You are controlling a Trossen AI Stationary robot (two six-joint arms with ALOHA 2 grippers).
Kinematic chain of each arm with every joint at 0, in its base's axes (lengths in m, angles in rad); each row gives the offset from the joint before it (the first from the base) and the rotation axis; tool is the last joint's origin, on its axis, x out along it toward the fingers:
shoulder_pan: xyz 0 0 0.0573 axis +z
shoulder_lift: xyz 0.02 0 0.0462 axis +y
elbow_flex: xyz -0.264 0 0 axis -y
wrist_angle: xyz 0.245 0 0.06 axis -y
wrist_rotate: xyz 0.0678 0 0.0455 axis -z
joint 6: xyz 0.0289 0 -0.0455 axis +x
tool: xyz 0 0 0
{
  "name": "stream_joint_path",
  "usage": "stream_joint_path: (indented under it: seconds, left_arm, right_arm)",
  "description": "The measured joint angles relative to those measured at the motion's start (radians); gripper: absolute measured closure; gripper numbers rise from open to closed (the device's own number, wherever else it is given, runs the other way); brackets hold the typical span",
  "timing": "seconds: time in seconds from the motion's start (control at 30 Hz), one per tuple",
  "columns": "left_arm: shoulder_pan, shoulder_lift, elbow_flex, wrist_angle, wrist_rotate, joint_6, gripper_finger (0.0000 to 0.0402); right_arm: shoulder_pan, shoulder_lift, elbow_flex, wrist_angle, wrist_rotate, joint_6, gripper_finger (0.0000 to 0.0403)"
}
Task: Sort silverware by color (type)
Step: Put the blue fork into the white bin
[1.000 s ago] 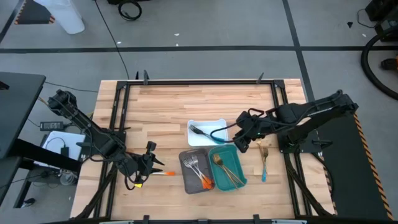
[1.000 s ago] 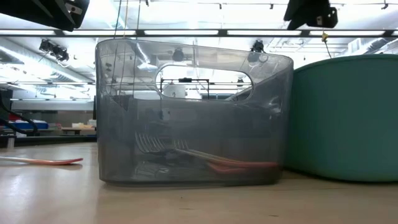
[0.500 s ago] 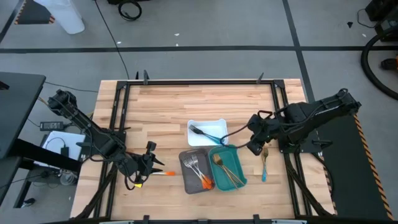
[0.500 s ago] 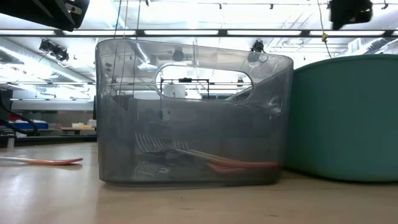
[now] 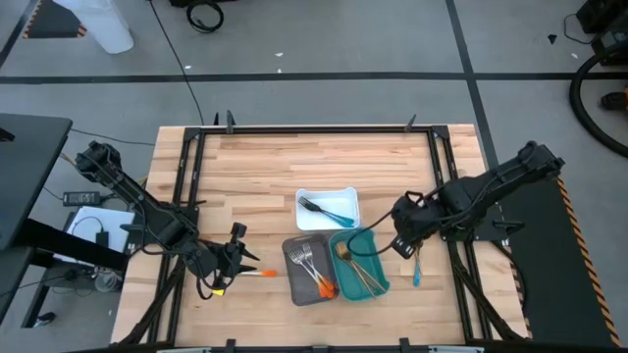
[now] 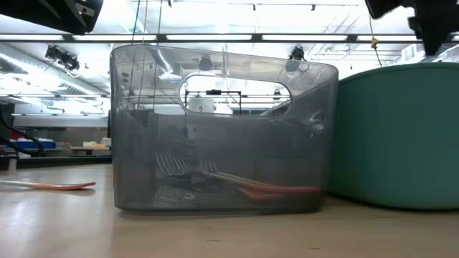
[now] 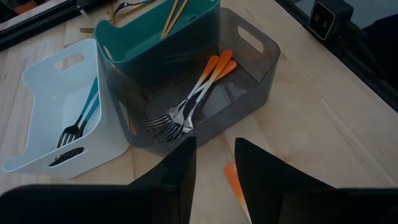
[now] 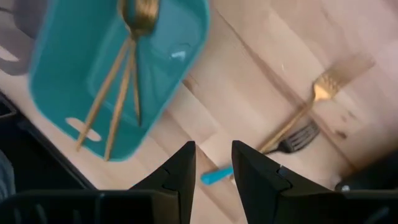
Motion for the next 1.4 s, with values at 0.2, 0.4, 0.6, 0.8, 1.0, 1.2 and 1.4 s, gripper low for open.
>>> stream_joint_path:
  seconds: [0.2, 0.4, 0.6, 0.8, 1.0, 1.2, 1.4]
  left_arm:
    - [0.006, 0.0, 0.0, 0.003, -0.004, 0.027, 0.0283]
    - [0.033, 0.0, 0.0, 0.003, -0.016, 0.07, 0.0283]
    - [0.059, 0.0, 0.0, 0.005, -0.016, 0.114, 0.0283]
    - [0.069, 0.0, 0.0, 0.029, -0.016, 0.177, 0.0283]
    - [0.069, 0.0, 0.0, 0.068, 0.001, 0.253, 0.0283]
    - [0.069, 0.0, 0.0, 0.106, 0.006, 0.335, 0.0283]
    - [0.09, 0.0, 0.0, 0.129, 0.008, 0.369, 0.0283]
  right_arm:
    - [0.033, 0.0, -0.062, 0.008, -0.02, 0.091, 0.0288]
    - [0.063, 0.0, -0.119, 0.032, -0.049, 0.179, 0.0288]
    - [0.096, 0.0, -0.181, 0.135, -0.073, 0.24, 0.0288]
    - [0.127, 0.0, -0.231, 0.227, -0.072, 0.3, 0.0288]
    - [0.17, 0.0, -0.29, 0.309, -0.065, 0.403, 0.0289]
    - [0.204, 0.0, -0.34, 0.373, -0.064, 0.506, 0.0289]
    - [0.229, 0.0, -0.368, 0.391, -0.046, 0.594, 0.0289]
